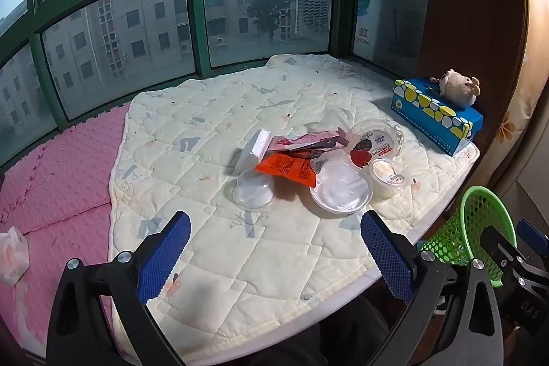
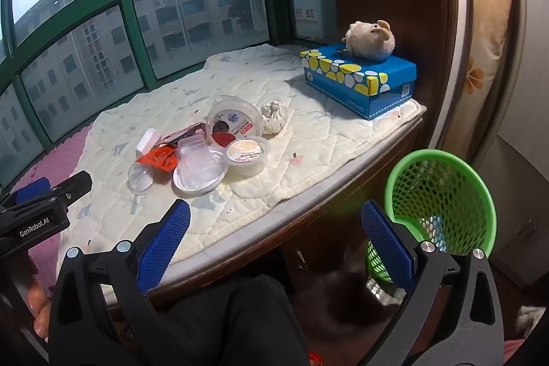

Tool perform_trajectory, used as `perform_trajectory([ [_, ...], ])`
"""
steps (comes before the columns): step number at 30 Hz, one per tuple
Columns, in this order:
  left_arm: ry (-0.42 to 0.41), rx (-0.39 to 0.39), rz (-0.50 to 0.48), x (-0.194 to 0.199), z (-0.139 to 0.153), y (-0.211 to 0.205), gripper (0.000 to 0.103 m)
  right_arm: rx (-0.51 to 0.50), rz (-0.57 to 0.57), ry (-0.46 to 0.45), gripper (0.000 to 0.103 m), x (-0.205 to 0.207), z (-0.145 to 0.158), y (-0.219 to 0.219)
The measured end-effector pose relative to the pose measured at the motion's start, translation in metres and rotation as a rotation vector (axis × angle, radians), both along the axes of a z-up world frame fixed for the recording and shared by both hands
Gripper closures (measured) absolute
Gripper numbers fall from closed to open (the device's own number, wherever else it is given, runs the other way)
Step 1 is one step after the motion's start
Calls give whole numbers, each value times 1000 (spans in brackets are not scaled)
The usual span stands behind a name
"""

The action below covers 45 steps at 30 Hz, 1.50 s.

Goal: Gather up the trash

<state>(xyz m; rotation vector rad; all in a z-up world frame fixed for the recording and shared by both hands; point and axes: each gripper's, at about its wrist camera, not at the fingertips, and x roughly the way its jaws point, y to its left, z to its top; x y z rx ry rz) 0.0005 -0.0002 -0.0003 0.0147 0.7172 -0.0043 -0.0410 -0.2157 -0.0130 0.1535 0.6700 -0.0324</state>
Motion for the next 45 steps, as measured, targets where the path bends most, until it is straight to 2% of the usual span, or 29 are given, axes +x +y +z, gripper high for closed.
perform_trajectory([
  [45,23,-16,23,1,-11,6,7,7,-2,13,4,2,-4,-1],
])
